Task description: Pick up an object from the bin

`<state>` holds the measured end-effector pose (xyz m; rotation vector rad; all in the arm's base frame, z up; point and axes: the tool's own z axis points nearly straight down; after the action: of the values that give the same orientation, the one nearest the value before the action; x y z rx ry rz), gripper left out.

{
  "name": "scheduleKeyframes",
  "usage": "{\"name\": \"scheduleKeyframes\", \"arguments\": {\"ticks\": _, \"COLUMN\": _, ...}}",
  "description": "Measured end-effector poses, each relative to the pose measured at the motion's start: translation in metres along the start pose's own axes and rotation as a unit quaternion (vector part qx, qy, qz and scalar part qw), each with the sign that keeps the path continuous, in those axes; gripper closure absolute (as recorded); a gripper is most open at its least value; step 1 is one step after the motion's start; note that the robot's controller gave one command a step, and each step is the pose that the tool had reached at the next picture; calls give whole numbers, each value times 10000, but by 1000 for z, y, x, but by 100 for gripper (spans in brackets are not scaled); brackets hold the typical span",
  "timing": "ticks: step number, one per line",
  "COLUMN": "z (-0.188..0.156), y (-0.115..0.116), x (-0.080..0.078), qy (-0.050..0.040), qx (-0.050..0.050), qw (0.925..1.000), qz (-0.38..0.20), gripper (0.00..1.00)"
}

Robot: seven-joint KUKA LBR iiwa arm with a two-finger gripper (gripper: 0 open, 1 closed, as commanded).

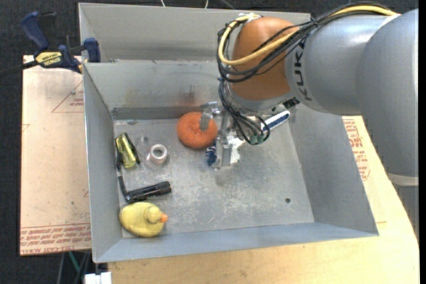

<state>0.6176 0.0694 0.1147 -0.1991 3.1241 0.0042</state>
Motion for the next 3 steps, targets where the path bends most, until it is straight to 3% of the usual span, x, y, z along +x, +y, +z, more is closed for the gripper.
{"name": "scheduleKeyframes", "arguments": {"ticks": 1, "z": -138, "y": -15, "x": -18, "qy": 2, "qx": -5, "qw": 10000, "qz": -61, "gripper": 100}}
{"name": "scheduleKeyframes", "arguments": {"ticks": 2, "z": -138, "y": -15, "x": -18, "qy": 2, "qx": -5, "qw": 10000, "qz": -60, "gripper": 0}}
{"name": "scheduleKeyframes", "arguments": {"ticks": 3, "z": -138, "y": -15, "x": -18, "qy": 2, "qx": -6, "qw": 10000, "qz": -60, "gripper": 0}}
